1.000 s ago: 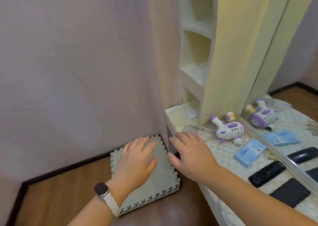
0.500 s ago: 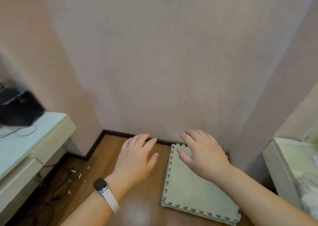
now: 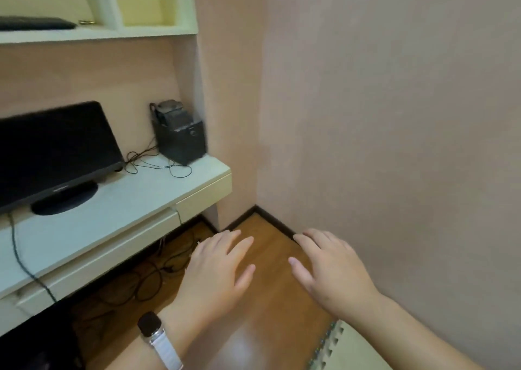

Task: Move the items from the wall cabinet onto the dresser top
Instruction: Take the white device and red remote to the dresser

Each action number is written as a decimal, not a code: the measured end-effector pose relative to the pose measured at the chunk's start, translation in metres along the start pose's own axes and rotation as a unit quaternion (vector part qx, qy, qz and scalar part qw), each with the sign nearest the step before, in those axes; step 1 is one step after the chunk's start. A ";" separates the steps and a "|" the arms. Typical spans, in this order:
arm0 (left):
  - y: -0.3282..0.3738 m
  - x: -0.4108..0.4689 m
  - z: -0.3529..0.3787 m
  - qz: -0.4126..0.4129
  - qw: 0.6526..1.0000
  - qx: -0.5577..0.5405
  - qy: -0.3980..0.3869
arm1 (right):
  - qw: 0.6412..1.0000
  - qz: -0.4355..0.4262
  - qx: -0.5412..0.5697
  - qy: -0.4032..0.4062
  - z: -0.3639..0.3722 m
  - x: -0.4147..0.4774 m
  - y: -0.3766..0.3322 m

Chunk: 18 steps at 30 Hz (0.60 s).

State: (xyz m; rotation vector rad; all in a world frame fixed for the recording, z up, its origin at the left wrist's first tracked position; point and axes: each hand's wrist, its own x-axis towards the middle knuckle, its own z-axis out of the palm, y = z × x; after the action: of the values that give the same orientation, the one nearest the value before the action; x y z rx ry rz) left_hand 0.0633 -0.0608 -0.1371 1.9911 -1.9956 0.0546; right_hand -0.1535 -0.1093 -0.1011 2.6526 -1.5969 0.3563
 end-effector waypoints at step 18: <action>-0.030 0.107 -0.016 -0.107 0.990 0.083 0.051 | 0.981 -0.176 0.080 -0.029 0.012 0.180 0.032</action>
State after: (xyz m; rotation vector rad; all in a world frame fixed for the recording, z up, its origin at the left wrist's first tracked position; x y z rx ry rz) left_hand 0.0983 -0.1615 -0.1012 2.2448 -1.7552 0.2761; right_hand -0.0981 -0.2829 -0.0785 3.0167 -1.1151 0.4086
